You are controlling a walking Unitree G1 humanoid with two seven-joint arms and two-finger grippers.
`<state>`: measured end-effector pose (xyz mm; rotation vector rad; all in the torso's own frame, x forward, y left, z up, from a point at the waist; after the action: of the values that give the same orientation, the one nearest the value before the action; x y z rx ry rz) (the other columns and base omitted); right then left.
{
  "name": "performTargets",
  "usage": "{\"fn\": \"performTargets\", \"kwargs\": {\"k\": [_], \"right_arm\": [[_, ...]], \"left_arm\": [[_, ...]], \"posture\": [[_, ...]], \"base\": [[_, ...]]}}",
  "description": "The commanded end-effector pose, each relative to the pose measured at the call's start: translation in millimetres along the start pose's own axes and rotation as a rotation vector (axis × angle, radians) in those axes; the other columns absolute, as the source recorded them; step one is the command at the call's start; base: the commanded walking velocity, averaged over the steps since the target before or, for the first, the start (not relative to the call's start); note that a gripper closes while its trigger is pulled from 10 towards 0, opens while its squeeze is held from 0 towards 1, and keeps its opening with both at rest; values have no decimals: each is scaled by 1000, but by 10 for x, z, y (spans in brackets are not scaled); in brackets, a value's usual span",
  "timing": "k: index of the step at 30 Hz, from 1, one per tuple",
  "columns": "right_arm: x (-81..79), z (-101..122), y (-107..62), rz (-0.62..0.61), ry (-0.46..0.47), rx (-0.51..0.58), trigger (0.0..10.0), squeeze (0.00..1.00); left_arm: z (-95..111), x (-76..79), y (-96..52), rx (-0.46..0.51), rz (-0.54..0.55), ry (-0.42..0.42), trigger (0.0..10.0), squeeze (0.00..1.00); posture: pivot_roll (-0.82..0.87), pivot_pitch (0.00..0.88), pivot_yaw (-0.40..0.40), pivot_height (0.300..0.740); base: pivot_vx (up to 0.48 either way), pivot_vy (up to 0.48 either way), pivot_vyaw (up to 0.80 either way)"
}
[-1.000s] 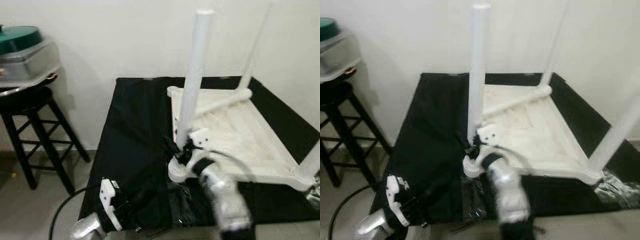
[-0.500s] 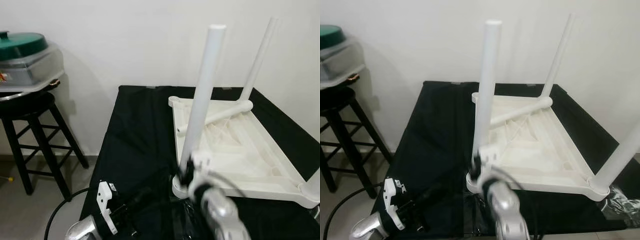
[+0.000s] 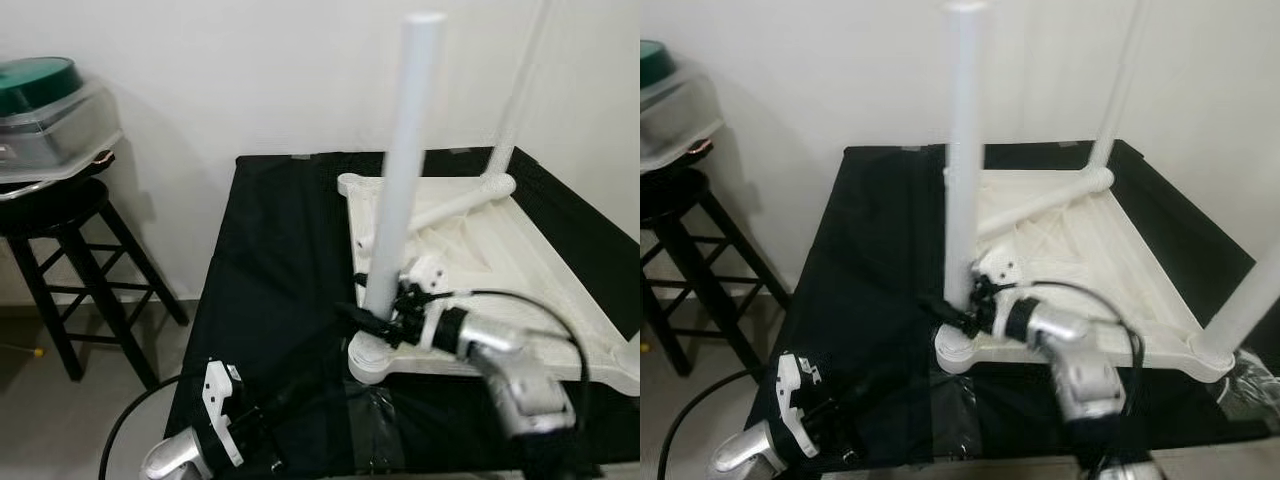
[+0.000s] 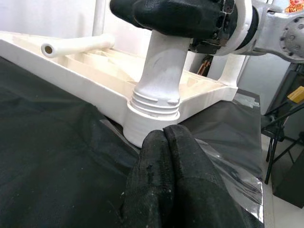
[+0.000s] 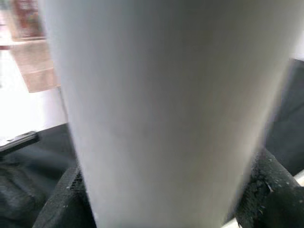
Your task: Building children table
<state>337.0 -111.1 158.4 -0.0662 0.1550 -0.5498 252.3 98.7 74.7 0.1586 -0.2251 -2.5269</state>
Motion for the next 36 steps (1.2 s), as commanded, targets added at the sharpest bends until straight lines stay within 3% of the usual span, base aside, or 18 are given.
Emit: {"fn": "performTargets", "kwargs": {"k": [1, 5, 6, 8, 9, 16, 20, 26, 27, 28, 29, 30, 32, 36], "right_arm": [[12, 2, 33, 41, -11, -10, 10000, 0], [84, 48, 76, 80, -8, -25, 10000, 0], [99, 49, 86, 105, 11, -32, 3608, 0], [109, 51, 91, 129, 25, -37, 3608, 0], [113, 53, 92, 144, 33, -39, 0, 0], [169, -50, 48, 182, 41, -83, 0, 0], [148, -183, 17, 140, 24, -95, 0, 0], [145, -545, 141, -200, 38, -113, 0, 0], [298, -583, 124, -585, 140, 19, 0, 0], [298, -583, 124, -585, 140, 19, 0, 0], [32, -910, 171, -690, 257, 3, 0, 0], [32, -910, 171, -690, 257, 3, 0, 0], [-140, -1088, 150, -748, 376, -1, 0, 0], [-65, -999, 147, -689, 289, -20, 0, 0]], "left_arm": [[-32, 9, -16, -15, -4, -4, 10000, 0], [-30, 1, -16, -17, 0, 2, 10000, 0], [-31, -1, -16, -18, 0, 4, 10000, 0], [-32, -2, -16, -19, 1, 6, 10000, 0], [-32, -2, -17, -20, 0, 7, 10000, 0], [-34, -1, -11, -21, -3, 9, 10000, 0], [-30, 2, -7, -16, -1, 6, 10000, 0], [-23, 6, -21, -12, 4, 5, 10000, 0], [-20, 3, -30, -12, 6, 6, 10000, 0], [-20, 3, -30, -12, 6, 6, 10000, 0], [-18, -1, -33, -14, 3, 6, 10000, 0], [-18, -1, -33, -14, 3, 6, 10000, 0], [-20, -1, -25, -17, -1, 8, 10000, 0], [-20, -5, -27, -14, -1, 3, 10000, 0]], "posture": [[76, 0, 3, 740], [90, 0, 1, 740], [94, 0, 0, 740], [94, 0, 2, 740], [94, 0, 2, 740], [92, 0, 0, 740], [77, 0, -2, 740], [66, 0, -11, 740], [53, 0, -4, 740], [53, 0, -4, 740], [68, 0, -7, 740], [68, 0, -7, 740], [43, 0, 2, 740], [53, 0, -15, 740]], "base": [[0, 0, 0], [0, 0, 0], [0, 0, 0], [0, 0, 0], [0, 0, 0], [0, 0, 0], [0, 0, 0], [0, 0, 0], [0, 0, 0], [0, 0, 0], [0, 0, 0], [0, 0, 0], [0, 0, 0], [0, 0, 0]]}}
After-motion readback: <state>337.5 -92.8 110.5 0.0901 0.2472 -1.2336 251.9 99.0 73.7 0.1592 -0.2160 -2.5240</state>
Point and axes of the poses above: a point about 5 cm out from each wrist's last joint towards the gripper, its own y axis pointing out of the wrist towards the gripper, its own z axis along the axis of the wrist's last joint, x = y × z, the point moved 4 cm from there along y, pointing out of the wrist towards the gripper, and after that the axes turned 12 degrees about y, right-handed, at the moved point
